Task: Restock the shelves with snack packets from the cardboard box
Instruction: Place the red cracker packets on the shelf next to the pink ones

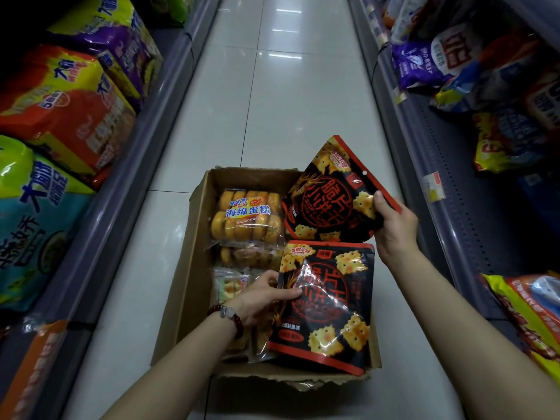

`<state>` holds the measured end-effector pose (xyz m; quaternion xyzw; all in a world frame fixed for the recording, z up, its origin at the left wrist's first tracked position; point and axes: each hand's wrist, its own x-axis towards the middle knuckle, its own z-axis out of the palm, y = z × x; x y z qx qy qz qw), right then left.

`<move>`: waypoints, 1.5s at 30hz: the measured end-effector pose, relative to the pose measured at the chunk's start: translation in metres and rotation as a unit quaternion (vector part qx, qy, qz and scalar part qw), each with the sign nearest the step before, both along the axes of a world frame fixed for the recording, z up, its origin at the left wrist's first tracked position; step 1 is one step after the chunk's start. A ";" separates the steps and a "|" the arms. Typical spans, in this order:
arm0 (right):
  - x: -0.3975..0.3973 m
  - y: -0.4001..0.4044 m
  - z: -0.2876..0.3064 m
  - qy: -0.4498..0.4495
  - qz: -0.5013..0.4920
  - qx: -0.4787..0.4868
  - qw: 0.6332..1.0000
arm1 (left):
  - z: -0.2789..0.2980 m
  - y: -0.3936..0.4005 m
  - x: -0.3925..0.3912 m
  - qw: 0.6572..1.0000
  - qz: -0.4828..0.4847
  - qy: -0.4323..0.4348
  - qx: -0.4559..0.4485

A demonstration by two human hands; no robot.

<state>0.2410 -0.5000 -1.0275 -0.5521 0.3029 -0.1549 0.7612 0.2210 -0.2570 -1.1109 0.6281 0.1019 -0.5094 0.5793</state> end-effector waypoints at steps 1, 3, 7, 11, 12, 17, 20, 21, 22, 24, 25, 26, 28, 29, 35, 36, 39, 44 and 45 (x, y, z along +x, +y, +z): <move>0.000 0.002 0.002 -0.008 0.002 0.020 1.000 | 0.001 0.000 0.000 1.000 0.001 -0.002 -0.003; 0.000 0.004 0.007 -0.016 0.007 0.036 0.999 | 0.002 0.000 -0.001 1.000 0.012 0.004 -0.016; -0.001 0.004 0.020 -0.033 -0.001 0.026 0.999 | 0.001 0.007 -0.002 0.996 0.025 0.049 -0.072; 0.003 0.005 0.035 -0.072 -0.005 0.020 0.997 | 0.009 0.015 -0.002 0.990 0.010 0.090 -0.111; 0.003 0.006 0.039 -0.081 -0.001 0.015 0.997 | 0.010 0.019 -0.001 0.988 0.006 0.094 -0.121; 0.009 0.017 0.051 -0.106 0.010 -0.003 0.994 | 0.019 0.047 0.008 0.980 0.013 0.073 -0.184; 0.018 0.028 0.050 -0.110 0.021 -0.010 0.994 | 0.028 0.067 0.018 0.986 0.032 0.014 -0.164; 0.022 0.033 0.048 -0.105 0.023 -0.007 0.994 | 0.031 0.073 0.021 0.988 0.036 -0.007 -0.153; 0.025 0.040 0.044 -0.096 0.026 -0.012 0.995 | 0.032 0.079 0.023 0.989 0.044 -0.026 -0.139; 0.032 0.054 0.032 -0.064 0.031 -0.037 0.997 | 0.036 0.088 0.023 0.989 0.072 -0.051 -0.120; 0.034 0.060 0.026 -0.047 0.030 -0.049 0.997 | 0.037 0.091 0.022 0.987 0.089 -0.056 -0.118; 0.034 0.065 0.019 -0.026 0.028 -0.061 0.997 | 0.039 0.091 0.021 0.986 0.104 -0.060 -0.120; 0.032 0.072 0.010 0.021 0.046 -0.089 0.995 | 0.042 0.091 0.019 0.981 0.130 -0.072 -0.124; 0.030 0.076 0.005 0.048 0.067 -0.109 0.991 | 0.044 0.090 0.019 0.978 0.147 -0.078 -0.128; 0.021 0.080 -0.023 0.160 0.080 -0.140 0.974 | 0.056 0.096 0.029 0.951 0.235 -0.098 -0.175; 0.024 0.080 -0.024 0.160 0.074 -0.136 0.975 | 0.059 0.096 0.031 0.947 0.246 -0.104 -0.181; 0.033 0.082 -0.021 0.142 0.047 -0.130 0.980 | 0.068 0.093 0.038 0.935 0.277 -0.131 -0.180; 0.030 0.073 0.006 0.055 0.058 -0.108 0.991 | 0.087 0.094 0.049 0.919 0.343 -0.147 -0.127; 0.026 0.070 0.015 0.054 0.057 -0.099 0.992 | 0.093 0.098 0.049 0.917 0.354 -0.142 -0.112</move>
